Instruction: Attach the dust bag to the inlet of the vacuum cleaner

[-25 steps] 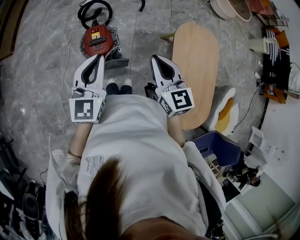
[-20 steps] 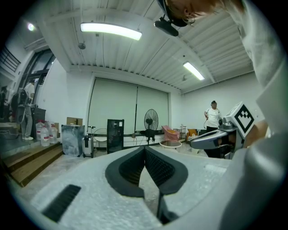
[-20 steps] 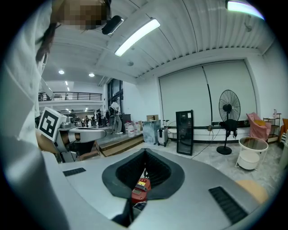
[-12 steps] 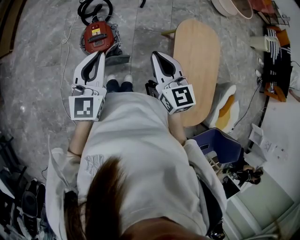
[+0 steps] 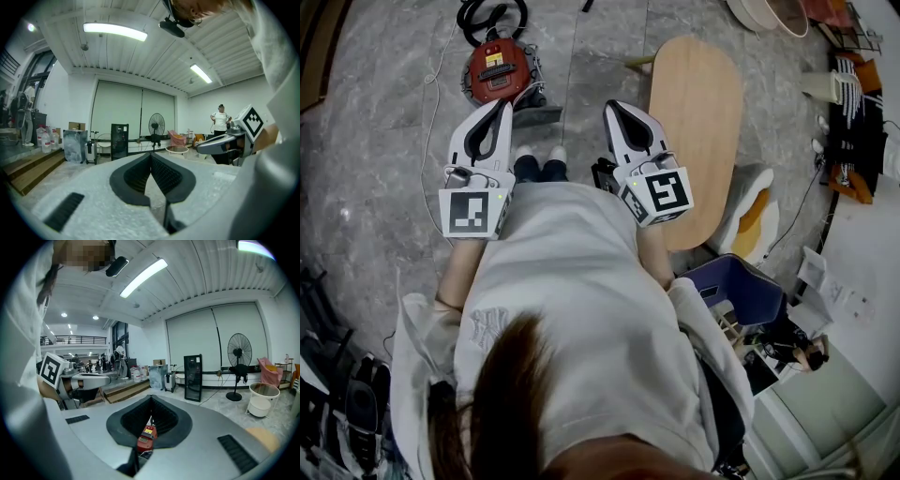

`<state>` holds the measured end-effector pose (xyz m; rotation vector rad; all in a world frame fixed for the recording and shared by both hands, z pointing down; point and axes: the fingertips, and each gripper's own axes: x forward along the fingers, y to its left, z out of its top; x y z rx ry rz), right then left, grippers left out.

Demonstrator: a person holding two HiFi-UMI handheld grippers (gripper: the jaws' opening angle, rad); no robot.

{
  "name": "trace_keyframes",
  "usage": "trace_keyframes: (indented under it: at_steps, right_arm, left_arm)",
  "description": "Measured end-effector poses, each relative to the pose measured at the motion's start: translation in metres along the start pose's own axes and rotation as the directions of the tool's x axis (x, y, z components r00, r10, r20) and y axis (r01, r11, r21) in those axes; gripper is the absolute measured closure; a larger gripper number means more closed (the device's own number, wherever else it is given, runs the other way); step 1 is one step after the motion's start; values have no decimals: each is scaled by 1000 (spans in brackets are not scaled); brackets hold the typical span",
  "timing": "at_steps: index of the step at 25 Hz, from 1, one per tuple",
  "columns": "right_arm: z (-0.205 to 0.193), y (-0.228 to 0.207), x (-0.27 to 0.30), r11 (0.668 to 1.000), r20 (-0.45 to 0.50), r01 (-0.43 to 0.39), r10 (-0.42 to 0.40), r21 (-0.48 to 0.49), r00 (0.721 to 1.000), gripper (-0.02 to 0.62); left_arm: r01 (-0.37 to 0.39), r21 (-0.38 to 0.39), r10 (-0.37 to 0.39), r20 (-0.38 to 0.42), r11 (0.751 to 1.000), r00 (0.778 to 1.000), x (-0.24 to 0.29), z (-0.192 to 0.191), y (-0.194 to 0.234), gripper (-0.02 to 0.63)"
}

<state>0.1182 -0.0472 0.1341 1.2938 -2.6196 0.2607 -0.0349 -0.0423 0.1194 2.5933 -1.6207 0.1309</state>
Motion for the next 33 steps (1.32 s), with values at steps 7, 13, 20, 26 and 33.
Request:
trace_keyframes:
  at_steps: [7,13,20,26,33]
  right_arm:
    - [1,2,3,1000,1,-5,5,2,1000,594]
    - [5,3,6,1000,2,-13,13,-2,1000,594]
    - [5,4,7,1000,2,-22,22,-7,1000,594]
    - [4,4,9,1000,0,-21,21,-7,1000,594]
    - [5,4,5,1000,-4,-26,26,-10,1000,594]
  left_arm:
    - [-6,-4,6,-3,1000,1000,-1,-1,5,589]
    - [-9,-9,9,-9,1000,1000,-1,-1,5,589]
    - [-5,-9,5,-8,1000,1000,0,0,5,589]
    - [-4,-10,4,-7,1000,1000,1,-2,6,589]
    - [-3,-10,3,-12,1000,1000,0,-1,2,589]
